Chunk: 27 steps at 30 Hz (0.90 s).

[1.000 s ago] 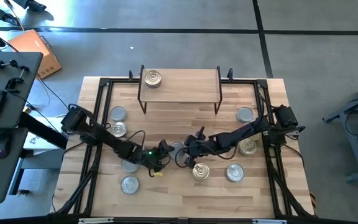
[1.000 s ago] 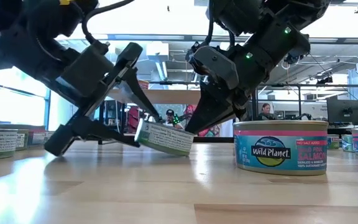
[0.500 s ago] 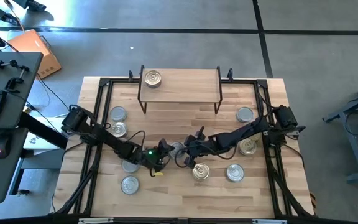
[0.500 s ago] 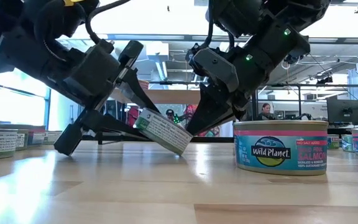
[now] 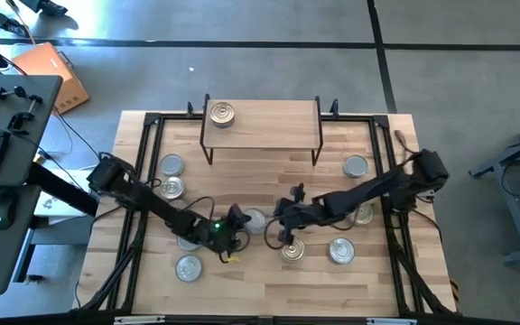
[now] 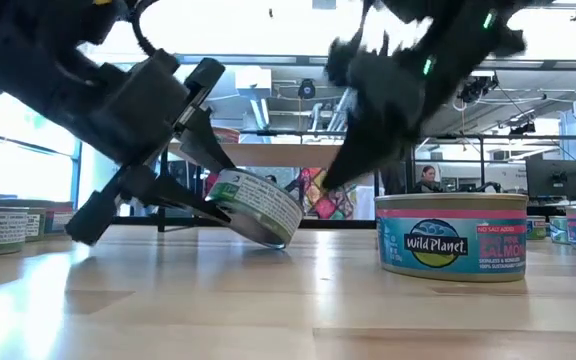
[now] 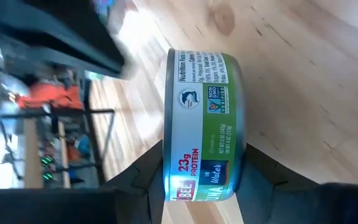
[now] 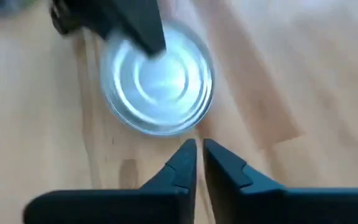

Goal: Stack canned seafood by type on shelf
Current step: Put the green and white tuna can on the shelf

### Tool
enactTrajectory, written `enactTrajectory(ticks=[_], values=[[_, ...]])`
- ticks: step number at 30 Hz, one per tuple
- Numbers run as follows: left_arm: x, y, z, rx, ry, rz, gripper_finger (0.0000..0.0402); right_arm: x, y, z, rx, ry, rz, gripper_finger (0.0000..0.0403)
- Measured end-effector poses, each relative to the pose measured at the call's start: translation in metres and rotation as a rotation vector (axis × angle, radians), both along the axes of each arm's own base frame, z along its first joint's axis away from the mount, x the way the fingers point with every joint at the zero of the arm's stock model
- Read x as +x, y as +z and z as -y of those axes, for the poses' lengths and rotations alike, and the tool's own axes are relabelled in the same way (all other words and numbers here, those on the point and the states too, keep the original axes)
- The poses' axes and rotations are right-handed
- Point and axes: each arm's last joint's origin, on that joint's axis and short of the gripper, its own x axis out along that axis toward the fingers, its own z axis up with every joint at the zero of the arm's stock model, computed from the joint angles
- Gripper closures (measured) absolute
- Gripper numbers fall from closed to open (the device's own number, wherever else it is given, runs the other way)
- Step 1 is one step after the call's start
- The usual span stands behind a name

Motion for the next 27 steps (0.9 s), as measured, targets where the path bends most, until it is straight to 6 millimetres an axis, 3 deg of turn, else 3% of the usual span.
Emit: enactTrajectory(ticks=[7,13,18,23,27], values=[[0.013,0.019,-0.009,-0.171,0.083,-0.031,0.0274,-0.003,0.012,-0.024,-0.222,0.183,0.072,0.0253],[0.023,0.029,-0.020,-0.302,0.116,-0.014,0.0275,0.009,-0.009,-0.040,-0.406,0.293,0.111,0.0168],[0.030,0.035,-0.027,-0.366,0.157,-0.001,0.0275,0.018,-0.024,-0.042,-0.467,0.313,0.128,0.0156],[0.034,0.040,-0.030,-0.395,0.185,0.007,0.0275,0.027,-0.023,-0.044,-0.519,0.290,0.133,0.0156],[0.037,0.043,-0.028,-0.422,0.185,0.024,0.0275,0.032,-0.020,-0.044,-0.537,0.259,0.136,0.0187]])
